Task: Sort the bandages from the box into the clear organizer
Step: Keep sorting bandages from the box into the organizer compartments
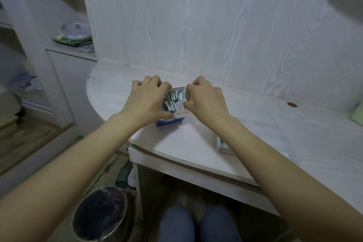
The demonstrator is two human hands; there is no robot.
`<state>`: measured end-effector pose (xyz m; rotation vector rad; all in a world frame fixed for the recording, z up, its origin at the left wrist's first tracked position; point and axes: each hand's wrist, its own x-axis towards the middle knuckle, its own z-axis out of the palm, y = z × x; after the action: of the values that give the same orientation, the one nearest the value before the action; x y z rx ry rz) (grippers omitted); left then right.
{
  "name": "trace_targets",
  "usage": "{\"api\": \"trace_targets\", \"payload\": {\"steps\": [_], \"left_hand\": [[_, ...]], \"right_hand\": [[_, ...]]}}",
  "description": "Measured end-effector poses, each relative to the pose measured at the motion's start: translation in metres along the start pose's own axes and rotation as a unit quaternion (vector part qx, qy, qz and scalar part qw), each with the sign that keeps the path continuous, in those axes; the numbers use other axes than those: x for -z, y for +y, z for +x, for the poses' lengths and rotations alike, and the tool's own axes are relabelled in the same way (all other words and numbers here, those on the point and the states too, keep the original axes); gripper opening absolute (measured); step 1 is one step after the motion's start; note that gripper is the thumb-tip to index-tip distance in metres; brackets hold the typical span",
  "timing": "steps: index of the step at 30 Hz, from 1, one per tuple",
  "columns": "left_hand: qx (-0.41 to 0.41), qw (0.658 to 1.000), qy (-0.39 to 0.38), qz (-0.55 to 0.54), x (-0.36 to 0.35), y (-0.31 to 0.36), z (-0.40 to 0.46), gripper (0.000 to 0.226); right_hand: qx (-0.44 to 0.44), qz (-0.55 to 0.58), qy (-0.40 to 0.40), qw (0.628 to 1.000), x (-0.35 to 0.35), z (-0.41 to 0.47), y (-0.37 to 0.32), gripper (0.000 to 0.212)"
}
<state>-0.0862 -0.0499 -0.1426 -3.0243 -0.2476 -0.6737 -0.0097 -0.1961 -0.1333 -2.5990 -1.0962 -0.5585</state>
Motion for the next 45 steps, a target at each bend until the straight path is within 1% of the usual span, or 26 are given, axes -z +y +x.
{"api": "trace_targets", "payload": {"steps": [3, 5, 9, 14, 18, 20, 23, 26, 27, 29, 36, 40, 41, 43, 45], "left_hand": [[-0.002, 1.0, 0.01, 0.01, -0.001, 0.005, -0.004, 0.077], [-0.001, 1.0, 0.015, 0.015, -0.002, 0.008, -0.006, 0.076], [0.0, 1.0, 0.015, 0.019, -0.002, 0.008, -0.007, 0.076], [-0.004, 1.0, 0.011, 0.026, -0.001, 0.008, -0.007, 0.076], [0.004, 0.999, 0.007, 0.034, 0.0, 0.006, -0.007, 0.075], [0.009, 0.999, 0.0, 0.043, 0.001, 0.007, -0.006, 0.075], [-0.008, 0.998, 0.004, 0.062, 0.0, 0.011, -0.005, 0.074], [-0.023, 0.996, 0.013, 0.087, -0.001, 0.012, -0.004, 0.071], [-0.024, 0.995, 0.013, 0.092, -0.001, 0.011, -0.004, 0.07], [-0.029, 0.995, 0.008, 0.098, -0.002, 0.01, -0.003, 0.068], [-0.026, 0.996, -0.002, 0.086, -0.004, 0.009, -0.002, 0.059], [-0.023, 0.997, 0.002, 0.076, -0.004, 0.006, -0.001, 0.062], [-0.02, 0.997, 0.002, 0.07, -0.004, 0.005, -0.001, 0.064], [-0.013, 0.998, 0.0, 0.062, -0.004, 0.004, 0.0, 0.067], [-0.007, 0.999, -0.006, 0.049, -0.004, 0.001, 0.003, 0.064]], "right_hand": [[-0.005, -0.087, 0.007, 0.996, -0.004, -0.003, -0.007, 0.021], [-0.015, -0.094, -0.006, 0.995, -0.007, -0.002, -0.01, 0.023], [-0.047, -0.058, -0.032, 0.997, -0.009, 0.004, -0.012, 0.017], [-0.084, 0.032, -0.046, 0.995, -0.009, 0.008, -0.01, 0.015], [-0.098, 0.116, -0.018, 0.988, -0.01, 0.01, -0.003, 0.02], [-0.096, 0.139, -0.011, 0.985, -0.009, 0.009, -0.001, 0.018], [-0.085, 0.136, 0.003, 0.987, -0.005, 0.004, -0.004, 0.013], [-0.047, 0.123, 0.026, 0.991, -0.001, 0.002, -0.007, 0.009], [-0.035, 0.123, 0.029, 0.991, -0.001, 0.002, -0.007, 0.009], [-0.03, 0.131, 0.03, 0.991, -0.001, 0.002, -0.006, 0.016], [-0.053, 0.197, 0.015, 0.979, -0.006, 0.004, -0.007, 0.022], [-0.073, 0.126, 0.014, 0.989, -0.009, 0.007, -0.008, 0.017], [-0.085, 0.122, 0.015, 0.989, -0.009, 0.009, -0.008, 0.017], [-0.108, 0.148, 0.019, 0.983, -0.007, 0.011, -0.008, 0.018], [-0.119, 0.191, 0.039, 0.974, 0.0, 0.012, -0.006, 0.016]]}}
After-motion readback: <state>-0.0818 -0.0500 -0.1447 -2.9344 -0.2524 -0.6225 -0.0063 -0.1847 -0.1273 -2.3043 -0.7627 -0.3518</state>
